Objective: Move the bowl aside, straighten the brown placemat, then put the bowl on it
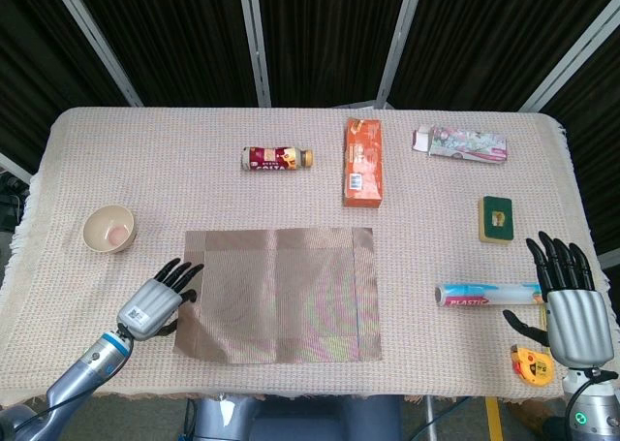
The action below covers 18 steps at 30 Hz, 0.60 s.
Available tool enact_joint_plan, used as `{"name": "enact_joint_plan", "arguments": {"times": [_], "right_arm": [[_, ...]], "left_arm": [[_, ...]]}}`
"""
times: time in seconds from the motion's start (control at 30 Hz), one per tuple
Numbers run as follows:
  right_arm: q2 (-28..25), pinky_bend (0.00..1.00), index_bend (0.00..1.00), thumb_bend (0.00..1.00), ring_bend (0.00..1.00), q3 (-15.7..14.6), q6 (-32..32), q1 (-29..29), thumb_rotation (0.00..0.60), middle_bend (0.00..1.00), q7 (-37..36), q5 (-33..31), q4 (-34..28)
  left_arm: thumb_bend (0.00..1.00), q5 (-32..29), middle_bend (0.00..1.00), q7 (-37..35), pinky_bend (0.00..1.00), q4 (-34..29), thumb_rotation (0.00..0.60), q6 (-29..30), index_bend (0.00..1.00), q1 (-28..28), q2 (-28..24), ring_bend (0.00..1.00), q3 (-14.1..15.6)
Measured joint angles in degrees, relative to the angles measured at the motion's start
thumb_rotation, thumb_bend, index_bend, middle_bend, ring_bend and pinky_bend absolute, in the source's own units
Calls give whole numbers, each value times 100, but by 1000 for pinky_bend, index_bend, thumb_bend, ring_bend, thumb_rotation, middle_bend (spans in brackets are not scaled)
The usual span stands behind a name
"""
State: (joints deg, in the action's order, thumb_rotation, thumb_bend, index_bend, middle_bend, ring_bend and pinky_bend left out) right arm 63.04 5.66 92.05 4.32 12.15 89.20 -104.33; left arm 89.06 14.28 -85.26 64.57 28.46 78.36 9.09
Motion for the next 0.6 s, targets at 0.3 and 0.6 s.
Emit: {"name": "enact_joint_plan", "arguments": {"times": [0.3, 0.6], "right_arm": [[-19, 0, 0, 0, 0, -6, -9, -15, 600, 0, -16, 42, -30], [-50, 0, 0, 0, 0, -34, 37, -55, 600, 0, -40, 143, -87]], "left_arm": [[0, -103, 0, -365, 0, -564, 600, 204, 0, -129, -864, 0, -34], [58, -1098, 0, -526, 0, -737, 600, 491, 18, -285, -1328, 0, -598]]}}
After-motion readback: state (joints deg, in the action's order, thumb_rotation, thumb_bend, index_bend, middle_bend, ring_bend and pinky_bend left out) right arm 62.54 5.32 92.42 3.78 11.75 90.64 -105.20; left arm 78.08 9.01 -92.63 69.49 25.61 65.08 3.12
